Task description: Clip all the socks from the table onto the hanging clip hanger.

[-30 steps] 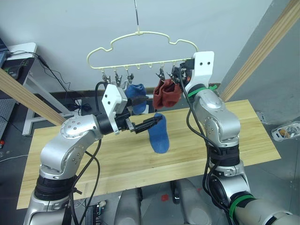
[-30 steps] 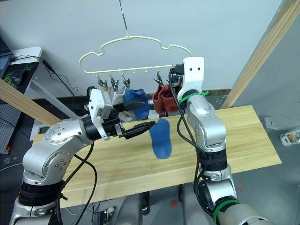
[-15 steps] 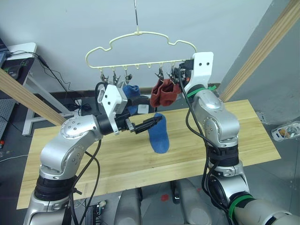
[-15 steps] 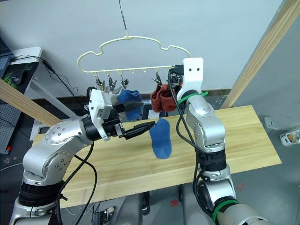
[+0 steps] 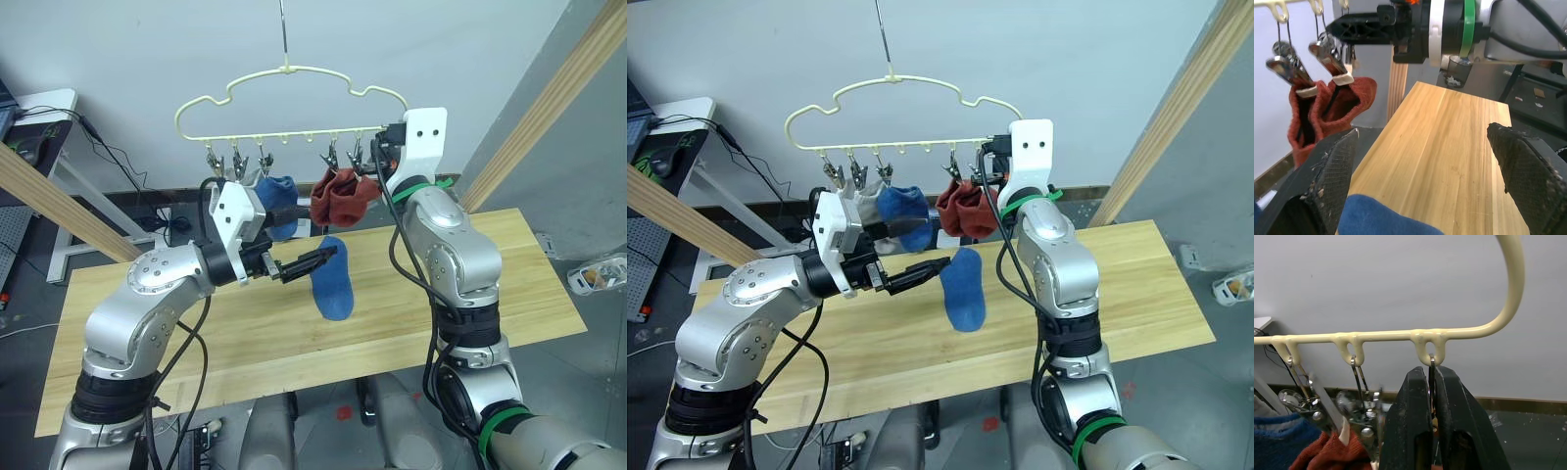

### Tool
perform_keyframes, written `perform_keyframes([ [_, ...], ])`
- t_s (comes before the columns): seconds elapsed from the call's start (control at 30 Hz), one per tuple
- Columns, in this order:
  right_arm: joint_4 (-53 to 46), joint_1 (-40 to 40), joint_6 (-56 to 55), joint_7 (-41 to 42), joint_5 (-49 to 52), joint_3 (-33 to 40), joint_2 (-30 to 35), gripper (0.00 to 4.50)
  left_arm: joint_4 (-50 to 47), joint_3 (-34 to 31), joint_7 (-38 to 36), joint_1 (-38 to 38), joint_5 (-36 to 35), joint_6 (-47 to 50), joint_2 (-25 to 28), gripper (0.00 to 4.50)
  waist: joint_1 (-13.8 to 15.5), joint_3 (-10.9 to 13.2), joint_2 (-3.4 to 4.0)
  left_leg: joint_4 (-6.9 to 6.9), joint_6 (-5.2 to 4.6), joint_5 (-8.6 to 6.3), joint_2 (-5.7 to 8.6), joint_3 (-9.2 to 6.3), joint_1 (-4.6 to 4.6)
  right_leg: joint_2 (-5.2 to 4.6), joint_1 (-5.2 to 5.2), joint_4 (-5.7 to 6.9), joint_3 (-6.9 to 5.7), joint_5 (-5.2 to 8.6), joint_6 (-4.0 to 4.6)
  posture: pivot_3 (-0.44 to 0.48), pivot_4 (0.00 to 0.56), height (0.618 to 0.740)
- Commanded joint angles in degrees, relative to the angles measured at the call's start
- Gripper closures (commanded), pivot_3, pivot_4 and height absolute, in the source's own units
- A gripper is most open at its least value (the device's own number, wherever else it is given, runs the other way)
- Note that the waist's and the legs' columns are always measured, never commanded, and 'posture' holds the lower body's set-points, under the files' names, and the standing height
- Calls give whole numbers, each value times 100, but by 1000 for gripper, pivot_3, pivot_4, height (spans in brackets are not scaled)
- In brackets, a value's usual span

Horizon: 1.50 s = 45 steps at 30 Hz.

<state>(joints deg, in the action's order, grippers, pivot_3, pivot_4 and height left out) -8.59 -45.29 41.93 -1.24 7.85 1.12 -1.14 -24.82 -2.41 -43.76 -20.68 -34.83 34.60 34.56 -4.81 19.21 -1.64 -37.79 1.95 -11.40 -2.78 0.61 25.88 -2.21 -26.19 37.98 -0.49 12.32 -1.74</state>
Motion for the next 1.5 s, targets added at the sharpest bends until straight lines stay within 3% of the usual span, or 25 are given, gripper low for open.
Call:
perform_keyframes([
  [0.03, -202, -100, -119, 9, -12, 4, 26, 4488, -214, -21, 113, 69, 65, -39, 20, 0, 0, 0, 0, 0, 0, 0, 0, 0, 0, 0, 0, 0, 0, 0, 0, -149, 290, 740],
  [0.2, -248, -117, -106, 26, -43, -34, 90, 4488, -148, 33, 390, 266, 350, -18, 10, 0, -1, 0, 0, 0, 0, 0, 0, 1, 0, 0, 0, 0, 0, 0, 0, -152, 294, 740],
  [0.37, -342, -156, -34, 35, -60, -69, 167, 4488, 81, 122, 1123, 678, 883, 56, -254, 0, -4, 0, 0, 0, 0, 0, 0, 1, 0, 0, 0, -1, 2, 0, -1, -167, 312, 740],
  [0.53, -509, -195, 161, 29, -51, -110, 233, 4488, 421, 626, 1563, 1009, 1484, -100, -646, 0, -6, 2, 4, 1, 0, 0, -1, 1, 0, 0, -1, -1, 1, 2, -2, -180, 344, 740],
  [0.67, -658, -209, 359, 50, -46, -161, 274, 4488, 1335, 882, 2068, 827, 1860, -277, -1423, 0, -7, 5, 4, 0, 0, 0, -1, 4, -1, -1, -1, -3, 5, 8, -11, -202, 372, 740],
  [0.8, -766, -204, 527, 67, -46, -190, 317, 4488, 2182, 1060, 2183, 527, 2183, -638, -1877, 0, -23, 13, 13, 1, -1, 0, -2, 0, -1, 1, -2, -1, -1, 9, -10, -228, 390, 740],
  [1.1, -906, -195, 740, 109, -26, -206, 364, 4488, 3856, 1263, 2176, -287, 2754, -1378, -2453, 0, -53, 23, 17, 5, -1, -1, -1, 4, -1, 0, -2, -6, 3, 10, -10, -256, 403, 740],
  [1.5, -989, -186, 842, 75, -17, -161, 305, 4500, 4465, 1557, 1866, -543, 3225, -1322, -2524, 2940, -152, 40, 24, 16, -1, -1, -1, 5, -2, -1, -1, -15, 3, 10, -12, -269, 408, 740],
])
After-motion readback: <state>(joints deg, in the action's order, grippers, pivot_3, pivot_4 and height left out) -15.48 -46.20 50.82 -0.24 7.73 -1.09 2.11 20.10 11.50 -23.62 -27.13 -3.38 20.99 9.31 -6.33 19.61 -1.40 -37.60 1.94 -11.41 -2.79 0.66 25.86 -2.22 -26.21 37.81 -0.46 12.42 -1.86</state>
